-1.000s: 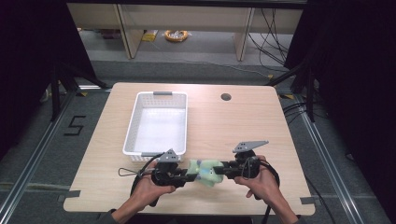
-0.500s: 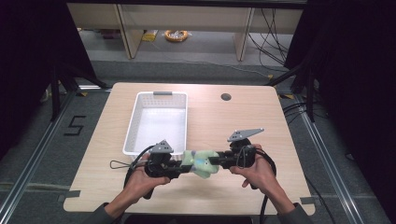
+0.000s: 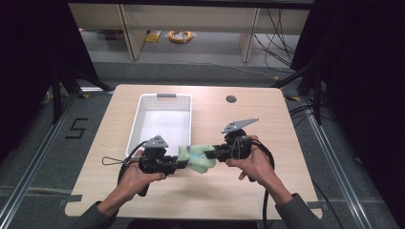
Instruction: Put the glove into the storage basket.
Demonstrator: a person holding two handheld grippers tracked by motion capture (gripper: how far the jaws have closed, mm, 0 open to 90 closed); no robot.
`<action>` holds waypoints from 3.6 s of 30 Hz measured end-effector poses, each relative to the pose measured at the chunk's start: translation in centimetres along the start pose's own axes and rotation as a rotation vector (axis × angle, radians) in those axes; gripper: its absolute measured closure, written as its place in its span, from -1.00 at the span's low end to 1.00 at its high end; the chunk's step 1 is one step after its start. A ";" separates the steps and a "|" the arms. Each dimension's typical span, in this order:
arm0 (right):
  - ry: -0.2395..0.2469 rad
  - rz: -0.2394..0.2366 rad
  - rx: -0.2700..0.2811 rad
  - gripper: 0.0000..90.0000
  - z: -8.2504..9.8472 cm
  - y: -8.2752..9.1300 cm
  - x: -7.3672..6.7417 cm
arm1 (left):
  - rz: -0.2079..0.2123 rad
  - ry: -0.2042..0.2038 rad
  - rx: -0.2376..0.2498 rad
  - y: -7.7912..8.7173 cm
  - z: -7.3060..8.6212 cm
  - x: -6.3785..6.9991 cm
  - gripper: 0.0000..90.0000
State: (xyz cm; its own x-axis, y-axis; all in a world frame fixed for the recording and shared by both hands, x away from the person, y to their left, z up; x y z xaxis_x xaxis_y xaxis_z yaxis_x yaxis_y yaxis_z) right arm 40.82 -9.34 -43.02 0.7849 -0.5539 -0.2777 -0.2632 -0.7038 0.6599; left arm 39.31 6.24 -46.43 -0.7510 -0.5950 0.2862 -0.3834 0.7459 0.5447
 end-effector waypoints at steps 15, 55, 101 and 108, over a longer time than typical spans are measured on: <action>0.040 -0.019 -0.024 0.59 -5.8 -2.9 -0.7 | -0.072 0.040 0.016 3.8 -1.8 -4.3 0.61; -0.005 -0.009 -0.204 0.59 -7.8 -14.6 2.0 | -0.148 0.214 -0.097 3.3 2.2 -13.4 0.59; -0.004 0.095 -0.285 0.16 -6.9 -16.6 3.3 | -0.220 0.221 -0.128 3.6 0.4 -13.1 -0.20; 0.012 0.094 -0.219 -0.03 -7.8 -15.4 2.8 | -0.202 0.212 -0.105 3.8 0.2 -11.9 -0.32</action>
State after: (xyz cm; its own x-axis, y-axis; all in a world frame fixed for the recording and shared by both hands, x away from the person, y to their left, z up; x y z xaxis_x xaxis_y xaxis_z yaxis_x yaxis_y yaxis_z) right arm 51.40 3.44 -48.52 0.7699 -0.6058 -0.2004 -0.2085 -0.5356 0.8183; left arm 46.68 16.24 -47.92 -0.5320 -0.7855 0.3162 -0.4478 0.5779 0.6823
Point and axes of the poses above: each handheld gripper's, and its own axes: y roughly backward along the jaws, z roughly out of its underside, x roughly to its right, the point moved 8 cm from there along -y, roughly forward along the jaws, and after that the axes turned 1 degree about -y, right-handed, at the moved point
